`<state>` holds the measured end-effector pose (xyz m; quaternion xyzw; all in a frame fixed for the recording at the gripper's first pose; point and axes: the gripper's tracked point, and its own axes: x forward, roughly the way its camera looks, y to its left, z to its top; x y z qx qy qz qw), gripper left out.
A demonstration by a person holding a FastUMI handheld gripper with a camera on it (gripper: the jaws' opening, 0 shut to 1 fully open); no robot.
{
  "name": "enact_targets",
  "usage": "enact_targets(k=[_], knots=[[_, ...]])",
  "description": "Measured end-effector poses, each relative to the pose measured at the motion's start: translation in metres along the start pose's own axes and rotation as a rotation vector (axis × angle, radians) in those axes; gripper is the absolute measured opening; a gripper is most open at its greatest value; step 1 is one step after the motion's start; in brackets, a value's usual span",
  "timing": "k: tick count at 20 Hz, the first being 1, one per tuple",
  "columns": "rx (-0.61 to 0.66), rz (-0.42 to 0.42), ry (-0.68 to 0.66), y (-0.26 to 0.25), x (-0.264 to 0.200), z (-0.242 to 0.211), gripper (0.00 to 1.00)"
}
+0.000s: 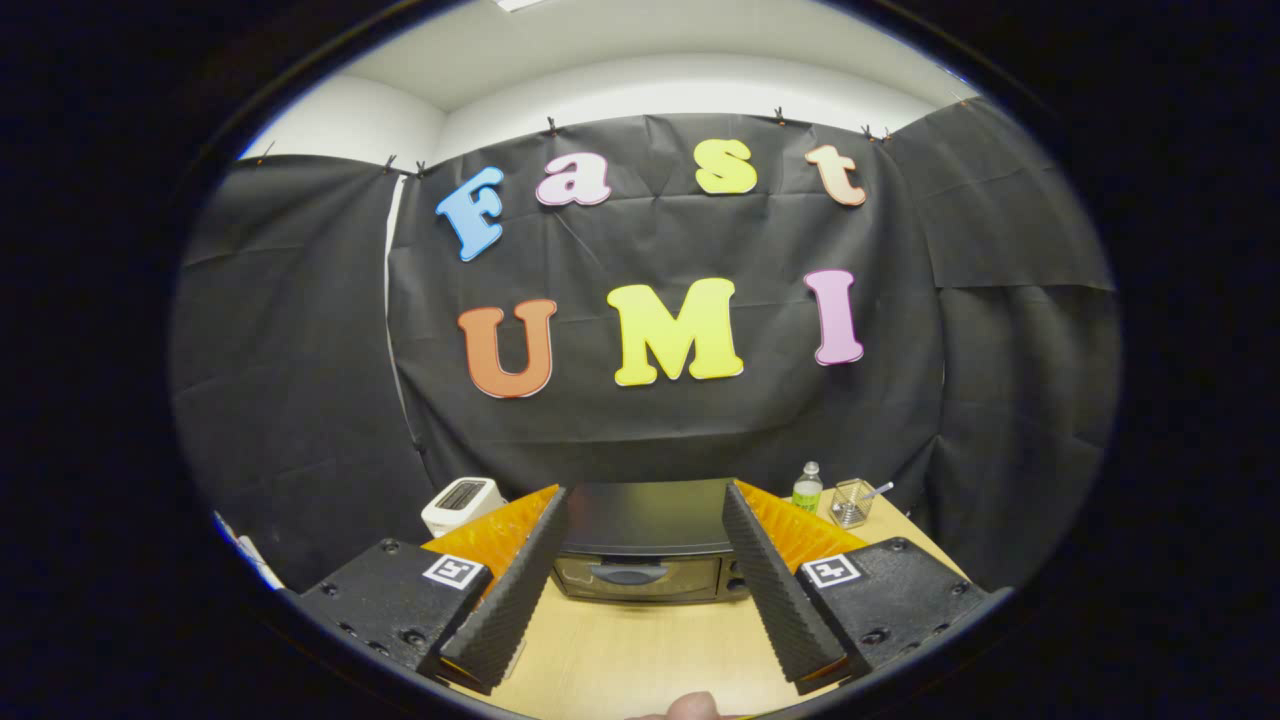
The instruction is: Open the toaster oven, put the food inside, and close the toaster oven door.
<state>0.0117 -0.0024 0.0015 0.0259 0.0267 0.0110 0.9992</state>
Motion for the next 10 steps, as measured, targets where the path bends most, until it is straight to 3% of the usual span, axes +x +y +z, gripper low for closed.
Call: enact_targets(k=[10], knots=[[0.002,0.006,0.008,0.0043,0.0045,-0.0014,1.00]])
